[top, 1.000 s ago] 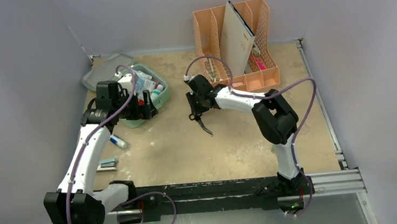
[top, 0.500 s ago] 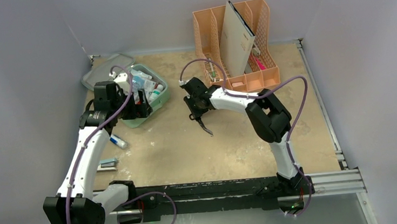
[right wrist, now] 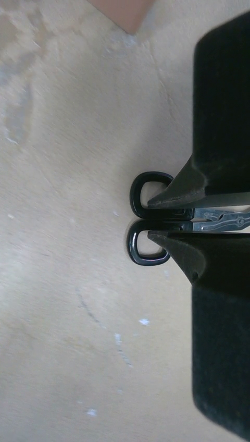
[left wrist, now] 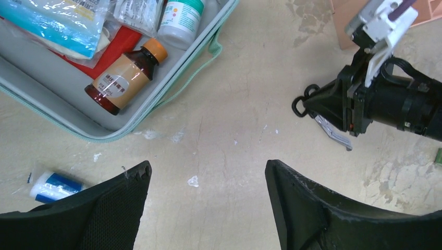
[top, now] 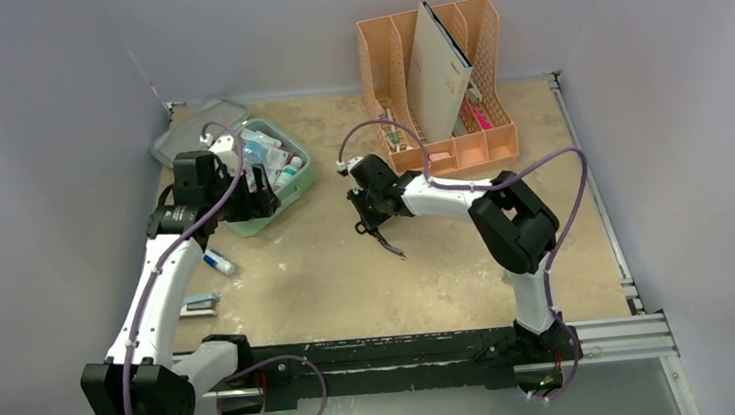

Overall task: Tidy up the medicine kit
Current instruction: Move the scissors to the center of the board.

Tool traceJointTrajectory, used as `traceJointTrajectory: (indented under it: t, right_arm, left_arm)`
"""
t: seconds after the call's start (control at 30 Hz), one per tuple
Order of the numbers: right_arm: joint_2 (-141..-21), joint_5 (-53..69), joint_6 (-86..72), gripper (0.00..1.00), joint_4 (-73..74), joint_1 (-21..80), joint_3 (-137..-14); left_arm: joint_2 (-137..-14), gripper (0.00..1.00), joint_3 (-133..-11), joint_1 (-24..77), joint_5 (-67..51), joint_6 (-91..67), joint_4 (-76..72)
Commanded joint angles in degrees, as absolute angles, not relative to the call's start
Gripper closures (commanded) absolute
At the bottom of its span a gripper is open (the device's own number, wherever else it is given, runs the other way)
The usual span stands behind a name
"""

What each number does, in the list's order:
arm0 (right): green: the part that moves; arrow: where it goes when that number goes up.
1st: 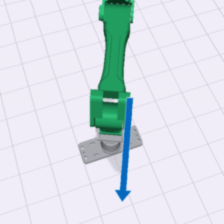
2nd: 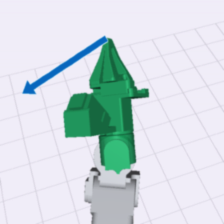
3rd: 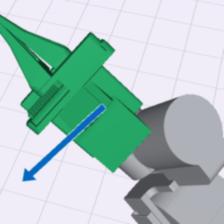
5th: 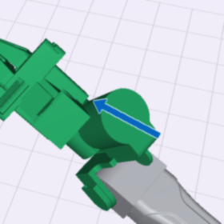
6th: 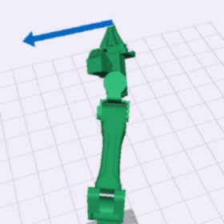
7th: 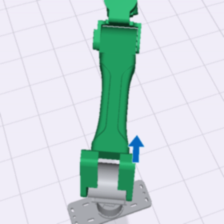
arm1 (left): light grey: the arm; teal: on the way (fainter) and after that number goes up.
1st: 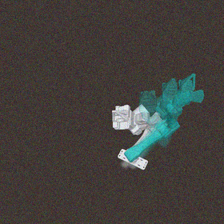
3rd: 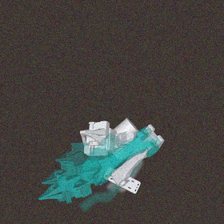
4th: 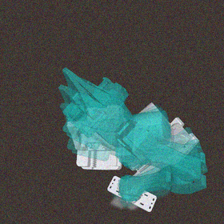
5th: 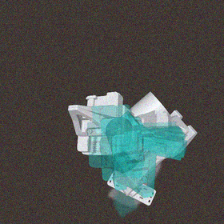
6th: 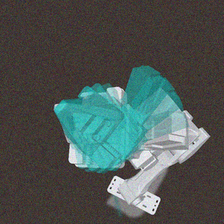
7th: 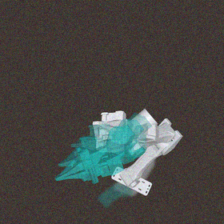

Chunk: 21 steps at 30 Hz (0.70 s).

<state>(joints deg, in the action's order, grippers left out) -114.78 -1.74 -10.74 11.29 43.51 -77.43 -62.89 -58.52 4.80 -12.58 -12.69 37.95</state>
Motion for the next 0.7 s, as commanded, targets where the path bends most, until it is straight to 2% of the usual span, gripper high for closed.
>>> traceJointTrajectory:
  t: [0.0, 0.3, 0.47, 0.67]
  right_arm:
    - [-108.68, 3.36, -7.3, 0.95, 4.95, 43.86, -71.37]
    - [-99.17, 9.29, -0.71, 0.98, -4.52, 44.84, -62.91]
    - [-96.25, 8.28, 0.96, 0.99, -5.52, 45.52, -61.94]
    - [-92.4, 5.4, -7.85, 0.88, 3.58, 45.47, -62.95]
  left_arm:
    - [-63.29, 0.22, -58.05, 4.35, -16.29, -14.89, 35.04]
    - [-65.21, 0.27, -57.42, 4.31, -31.32, -19.2, 34.47]
    - [-66.17, 0.29, -55.47, 4.41, -37.57, -22.38, 32.81]
    - [-66.89, 0.29, -56.35, 4.43, -38.24, -19.73, 34.33]
